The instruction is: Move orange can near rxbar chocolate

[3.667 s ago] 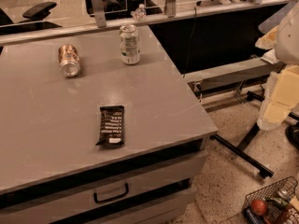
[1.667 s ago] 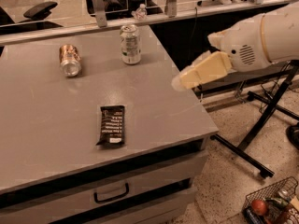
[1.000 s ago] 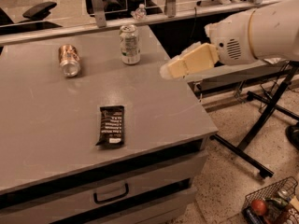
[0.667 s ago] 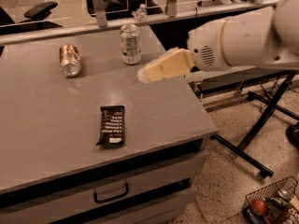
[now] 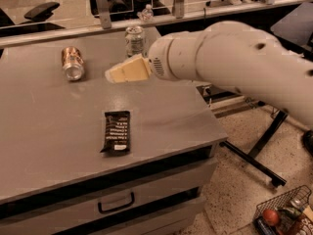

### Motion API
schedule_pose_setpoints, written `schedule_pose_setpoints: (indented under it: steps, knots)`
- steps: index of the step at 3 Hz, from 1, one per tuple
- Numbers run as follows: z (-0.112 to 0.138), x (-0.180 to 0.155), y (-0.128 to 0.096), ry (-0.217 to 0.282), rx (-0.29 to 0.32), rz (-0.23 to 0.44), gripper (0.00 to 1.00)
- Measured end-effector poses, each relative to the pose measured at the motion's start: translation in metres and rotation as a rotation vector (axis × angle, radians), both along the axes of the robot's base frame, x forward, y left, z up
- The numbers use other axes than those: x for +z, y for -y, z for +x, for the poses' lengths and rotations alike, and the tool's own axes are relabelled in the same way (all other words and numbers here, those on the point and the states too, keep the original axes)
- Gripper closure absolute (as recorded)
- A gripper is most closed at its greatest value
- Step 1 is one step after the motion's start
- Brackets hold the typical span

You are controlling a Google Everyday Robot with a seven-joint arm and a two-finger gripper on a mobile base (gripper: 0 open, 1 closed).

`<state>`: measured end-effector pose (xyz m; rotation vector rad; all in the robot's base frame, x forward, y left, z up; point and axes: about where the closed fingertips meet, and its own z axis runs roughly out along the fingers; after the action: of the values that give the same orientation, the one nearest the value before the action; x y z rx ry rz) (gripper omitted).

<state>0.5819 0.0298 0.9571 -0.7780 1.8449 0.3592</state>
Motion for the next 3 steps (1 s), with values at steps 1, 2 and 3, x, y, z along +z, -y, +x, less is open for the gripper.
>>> schedule_pose_setpoints:
  steps: [1, 2, 3]
  knots:
    - [0.028, -0.011, -0.015, 0.019, -0.036, 0.043, 0.00]
    - [0.051, -0.016, -0.035, 0.001, -0.049, 0.097, 0.00]
    - [0.068, -0.009, -0.072, -0.033, -0.033, 0.128, 0.00]
